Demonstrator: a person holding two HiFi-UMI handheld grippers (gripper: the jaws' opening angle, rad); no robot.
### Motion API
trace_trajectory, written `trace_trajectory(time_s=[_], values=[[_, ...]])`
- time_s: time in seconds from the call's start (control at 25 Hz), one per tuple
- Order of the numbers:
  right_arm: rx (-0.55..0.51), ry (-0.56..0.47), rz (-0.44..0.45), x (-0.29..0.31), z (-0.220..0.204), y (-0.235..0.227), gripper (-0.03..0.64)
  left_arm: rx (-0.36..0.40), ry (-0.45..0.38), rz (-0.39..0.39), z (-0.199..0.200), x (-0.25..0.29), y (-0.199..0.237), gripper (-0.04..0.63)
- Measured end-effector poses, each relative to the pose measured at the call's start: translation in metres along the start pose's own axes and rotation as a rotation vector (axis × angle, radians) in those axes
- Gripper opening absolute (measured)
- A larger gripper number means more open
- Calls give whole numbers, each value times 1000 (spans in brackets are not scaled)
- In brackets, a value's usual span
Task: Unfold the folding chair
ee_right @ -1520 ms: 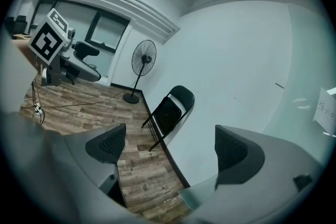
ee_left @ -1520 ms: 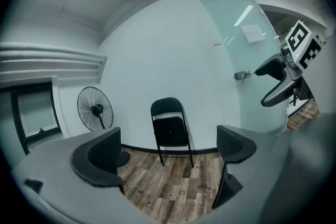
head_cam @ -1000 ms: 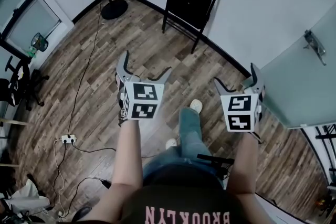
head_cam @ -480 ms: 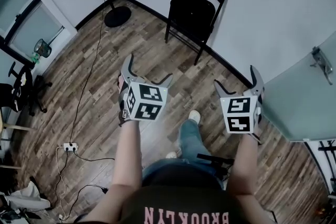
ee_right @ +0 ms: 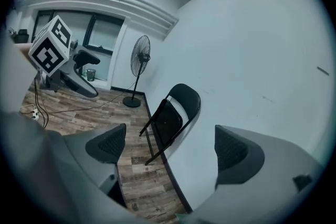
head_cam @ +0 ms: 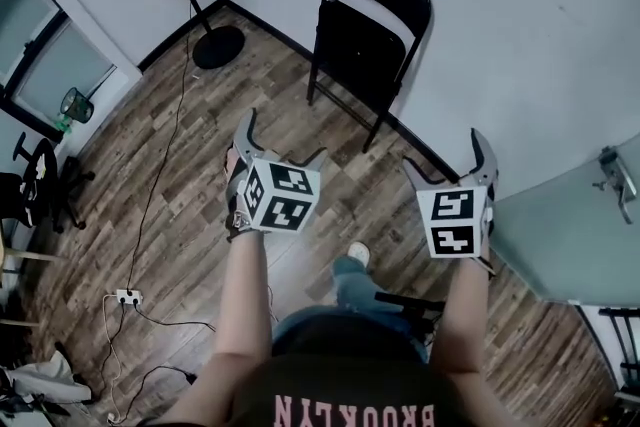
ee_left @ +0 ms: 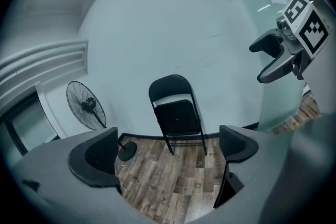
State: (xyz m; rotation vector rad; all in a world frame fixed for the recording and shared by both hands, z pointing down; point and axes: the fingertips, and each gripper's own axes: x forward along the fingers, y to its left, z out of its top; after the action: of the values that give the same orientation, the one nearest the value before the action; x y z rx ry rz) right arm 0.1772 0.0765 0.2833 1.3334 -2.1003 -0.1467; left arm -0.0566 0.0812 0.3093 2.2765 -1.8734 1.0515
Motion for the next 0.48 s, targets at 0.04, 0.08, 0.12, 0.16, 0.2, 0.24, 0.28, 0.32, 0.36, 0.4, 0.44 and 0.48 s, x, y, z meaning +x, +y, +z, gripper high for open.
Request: trace_trajectory(time_s=[0.04, 0.08, 0.12, 0.16, 0.2, 0.24, 0.28, 0.32, 0.36, 0.4, 0.44, 0.48], values=[[-11, 2, 11, 11, 2, -8, 509, -1, -3, 8, 9, 12, 2, 569], [-21, 1, 22, 22, 3, -16, 509, -1, -5, 16, 19, 24, 4, 569], [-27, -4, 29, 33, 5, -25, 509, -1, -6, 23, 29, 36, 5, 569], [-27, -12, 32, 43, 6, -34, 509, -2, -8, 27, 39, 48, 5, 569], [-23, -20, 29, 51, 7, -43, 509, -2, -10, 26, 48, 58, 4, 569], [-17, -26, 23, 57, 8, -52, 509, -2, -16, 22, 57, 66, 1, 569], [-11, -30, 16, 62, 8, -61, 509, -2, -25, 17, 65, 73, -2, 569], [-2, -30, 9, 67, 8, -68, 509, -1, -31, 13, 72, 79, -5, 569], [8, -28, 7, 71, 7, -74, 509, 1, -34, 10, 76, 84, -8, 569], [19, -25, 8, 75, 5, -79, 509, 3, -32, 8, 79, 89, -10, 569], [30, -21, 10, 79, 2, -83, 509, 4, -25, 6, 80, 94, -13, 569], [38, -17, 11, 82, -1, -87, 509, 2, -17, 5, 80, 99, -15, 569]])
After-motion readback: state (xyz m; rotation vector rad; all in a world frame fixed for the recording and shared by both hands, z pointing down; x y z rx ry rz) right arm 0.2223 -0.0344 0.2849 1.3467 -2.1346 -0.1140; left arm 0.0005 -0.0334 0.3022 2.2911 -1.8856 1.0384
